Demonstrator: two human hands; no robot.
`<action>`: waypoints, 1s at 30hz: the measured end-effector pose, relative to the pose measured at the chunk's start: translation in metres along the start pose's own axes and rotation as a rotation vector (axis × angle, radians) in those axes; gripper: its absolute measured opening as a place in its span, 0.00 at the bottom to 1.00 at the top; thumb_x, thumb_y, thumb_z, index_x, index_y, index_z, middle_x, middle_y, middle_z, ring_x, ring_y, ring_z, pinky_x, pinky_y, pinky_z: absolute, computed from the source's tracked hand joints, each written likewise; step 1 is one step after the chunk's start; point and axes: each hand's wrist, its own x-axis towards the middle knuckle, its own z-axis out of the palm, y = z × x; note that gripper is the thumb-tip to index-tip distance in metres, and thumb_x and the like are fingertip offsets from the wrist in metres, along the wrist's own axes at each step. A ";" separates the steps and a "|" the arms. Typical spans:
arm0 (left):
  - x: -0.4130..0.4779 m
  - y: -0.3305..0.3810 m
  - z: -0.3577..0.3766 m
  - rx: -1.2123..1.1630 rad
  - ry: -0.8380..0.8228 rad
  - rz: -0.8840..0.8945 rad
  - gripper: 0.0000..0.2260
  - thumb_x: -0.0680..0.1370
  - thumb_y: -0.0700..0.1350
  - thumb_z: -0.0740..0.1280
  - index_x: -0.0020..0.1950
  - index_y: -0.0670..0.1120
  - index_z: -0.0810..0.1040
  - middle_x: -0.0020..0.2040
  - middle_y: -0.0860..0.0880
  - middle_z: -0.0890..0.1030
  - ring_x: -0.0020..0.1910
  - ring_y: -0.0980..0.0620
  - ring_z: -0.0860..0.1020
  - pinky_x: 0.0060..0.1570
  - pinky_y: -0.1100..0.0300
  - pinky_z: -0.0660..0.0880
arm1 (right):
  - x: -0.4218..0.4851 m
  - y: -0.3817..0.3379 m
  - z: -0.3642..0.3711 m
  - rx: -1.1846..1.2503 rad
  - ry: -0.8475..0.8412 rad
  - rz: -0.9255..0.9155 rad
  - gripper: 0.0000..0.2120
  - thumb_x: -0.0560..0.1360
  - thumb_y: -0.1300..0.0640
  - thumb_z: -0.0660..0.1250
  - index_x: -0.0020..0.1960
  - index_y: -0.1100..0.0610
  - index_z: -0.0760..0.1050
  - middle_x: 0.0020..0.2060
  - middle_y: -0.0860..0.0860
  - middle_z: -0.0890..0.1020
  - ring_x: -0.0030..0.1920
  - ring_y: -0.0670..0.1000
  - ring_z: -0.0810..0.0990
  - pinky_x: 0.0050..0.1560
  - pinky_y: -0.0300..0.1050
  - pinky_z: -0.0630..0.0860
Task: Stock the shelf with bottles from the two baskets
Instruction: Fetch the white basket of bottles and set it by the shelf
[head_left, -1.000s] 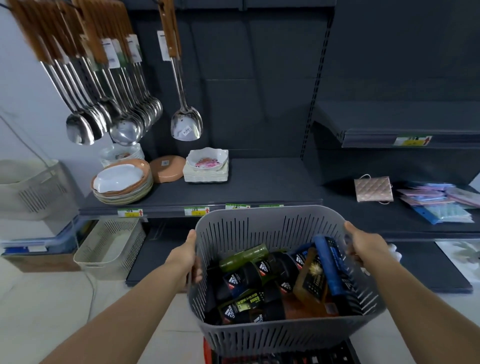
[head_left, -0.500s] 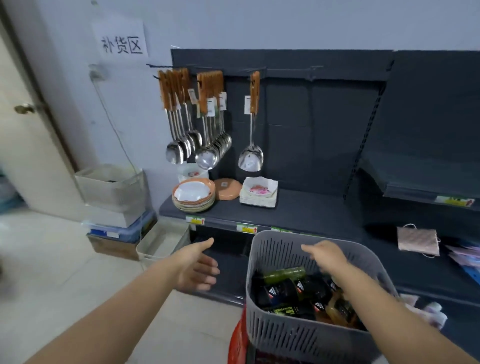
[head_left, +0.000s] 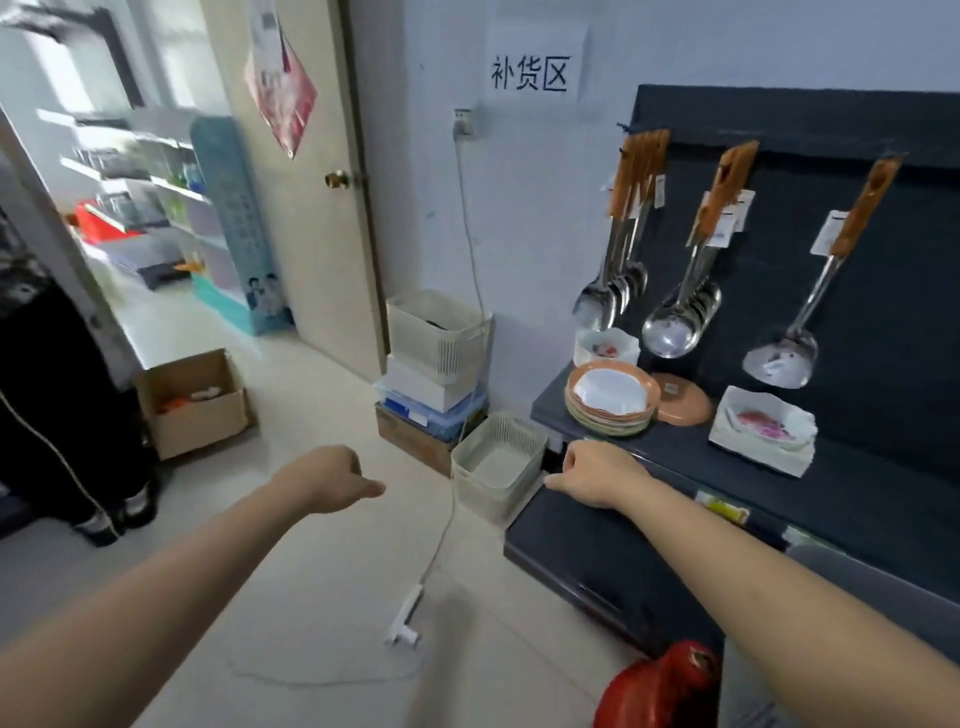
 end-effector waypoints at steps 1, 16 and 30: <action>0.018 -0.011 -0.012 0.078 0.015 0.021 0.21 0.75 0.61 0.66 0.55 0.45 0.79 0.52 0.48 0.81 0.49 0.49 0.79 0.50 0.57 0.76 | 0.026 -0.022 0.004 -0.033 -0.038 -0.017 0.14 0.75 0.45 0.64 0.52 0.55 0.74 0.54 0.54 0.78 0.59 0.56 0.77 0.43 0.44 0.67; 0.313 -0.088 -0.180 0.212 0.157 0.145 0.20 0.77 0.61 0.63 0.62 0.49 0.74 0.58 0.51 0.79 0.56 0.50 0.77 0.52 0.57 0.74 | 0.337 -0.220 -0.040 0.235 -0.069 0.067 0.16 0.74 0.45 0.68 0.39 0.57 0.69 0.33 0.53 0.75 0.34 0.54 0.76 0.34 0.42 0.72; 0.742 -0.027 -0.231 0.593 0.118 0.232 0.18 0.79 0.58 0.59 0.64 0.48 0.72 0.60 0.50 0.78 0.58 0.48 0.77 0.52 0.56 0.72 | 0.727 -0.208 -0.048 -0.118 -0.018 0.154 0.18 0.78 0.47 0.61 0.63 0.56 0.72 0.61 0.55 0.78 0.60 0.56 0.77 0.54 0.47 0.74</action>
